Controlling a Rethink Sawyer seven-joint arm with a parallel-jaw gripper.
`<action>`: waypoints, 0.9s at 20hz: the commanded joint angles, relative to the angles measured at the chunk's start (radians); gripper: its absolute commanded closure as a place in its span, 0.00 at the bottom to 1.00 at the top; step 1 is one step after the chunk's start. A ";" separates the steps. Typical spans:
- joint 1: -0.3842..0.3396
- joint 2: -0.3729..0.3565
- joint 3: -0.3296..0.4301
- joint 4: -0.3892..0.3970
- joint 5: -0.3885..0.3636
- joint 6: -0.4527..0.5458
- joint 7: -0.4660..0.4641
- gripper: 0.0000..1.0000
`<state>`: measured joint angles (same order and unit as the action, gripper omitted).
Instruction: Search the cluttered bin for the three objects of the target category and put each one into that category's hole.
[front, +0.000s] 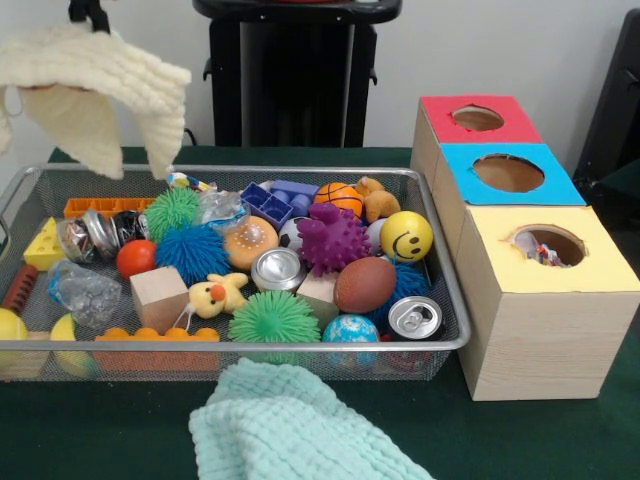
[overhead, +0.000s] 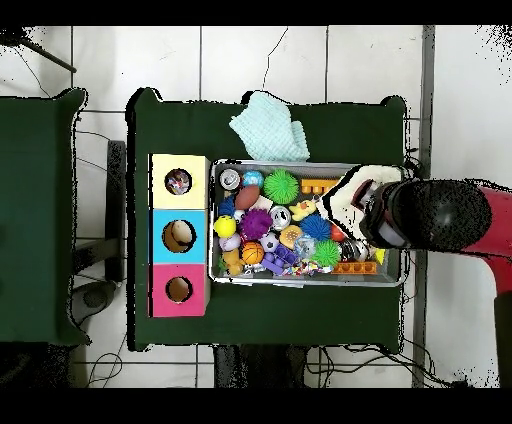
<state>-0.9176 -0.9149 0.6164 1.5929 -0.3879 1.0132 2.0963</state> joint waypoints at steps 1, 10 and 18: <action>0.029 -0.115 -0.050 0.126 0.064 0.148 -0.039 1.00; 0.060 -0.128 -0.086 0.143 0.078 0.137 -0.020 1.00; 0.073 -0.106 -0.103 0.143 0.070 0.098 -0.021 1.00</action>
<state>-0.8556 -1.0356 0.5664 1.6469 -0.3237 1.0495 2.0963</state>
